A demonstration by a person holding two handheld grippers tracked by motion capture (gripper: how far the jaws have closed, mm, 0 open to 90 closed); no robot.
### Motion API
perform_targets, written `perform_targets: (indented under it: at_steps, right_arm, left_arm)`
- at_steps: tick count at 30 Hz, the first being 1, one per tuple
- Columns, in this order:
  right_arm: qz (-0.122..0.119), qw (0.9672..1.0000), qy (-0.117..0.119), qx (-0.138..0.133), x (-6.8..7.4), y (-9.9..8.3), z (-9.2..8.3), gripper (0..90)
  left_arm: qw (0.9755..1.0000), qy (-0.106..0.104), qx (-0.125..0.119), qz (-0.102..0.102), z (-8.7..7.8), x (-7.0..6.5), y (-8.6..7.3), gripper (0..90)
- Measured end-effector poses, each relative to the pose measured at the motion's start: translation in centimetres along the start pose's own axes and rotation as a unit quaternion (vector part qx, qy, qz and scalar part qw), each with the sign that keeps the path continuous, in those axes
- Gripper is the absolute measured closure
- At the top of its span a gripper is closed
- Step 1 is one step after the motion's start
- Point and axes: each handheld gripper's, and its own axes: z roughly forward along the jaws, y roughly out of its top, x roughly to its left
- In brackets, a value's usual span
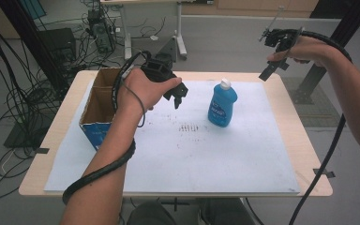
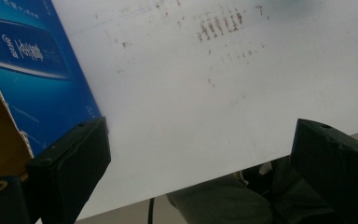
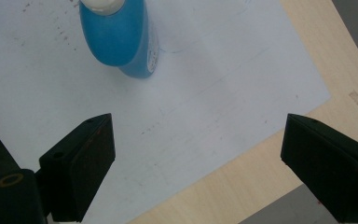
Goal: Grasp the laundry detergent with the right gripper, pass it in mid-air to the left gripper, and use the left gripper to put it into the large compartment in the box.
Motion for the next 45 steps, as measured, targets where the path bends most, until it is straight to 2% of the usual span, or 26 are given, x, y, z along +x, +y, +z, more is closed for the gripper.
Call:
perform_targets:
  at_steps: [16, 22, 31, 37, 45]
  right_arm:
    - [0.006, 1.0000, 0.003, -0.004, 0.1, -0.9, 0.0, 9.8]
    - [0.009, 0.9999, 0.012, -0.003, 0.2, -1.7, 0.6, 9.7]
    - [0.015, 0.9994, 0.021, -0.023, 0.5, -3.6, 1.8, 9.0]
    - [0.019, 0.9985, 0.028, -0.043, 1.5, -5.3, 3.3, 7.8]
    - [0.025, 0.9968, 0.033, -0.068, 2.7, -6.3, 4.9, 6.1]
  left_arm:
    - [1.0000, 0.004, 0.004, 0.005, 0.2, -0.6, -0.1, 5.3]
    - [0.9999, 0.008, 0.004, 0.009, 0.1, -0.9, -0.2, 5.3]
    - [0.9999, 0.007, 0.003, 0.010, 0.3, -1.0, -0.5, 5.3]
    - [0.9999, 0.006, 0.003, 0.012, 0.5, -1.0, -1.0, 5.3]
    - [0.9998, 0.005, 0.001, 0.017, 0.6, -0.9, -1.3, 5.3]
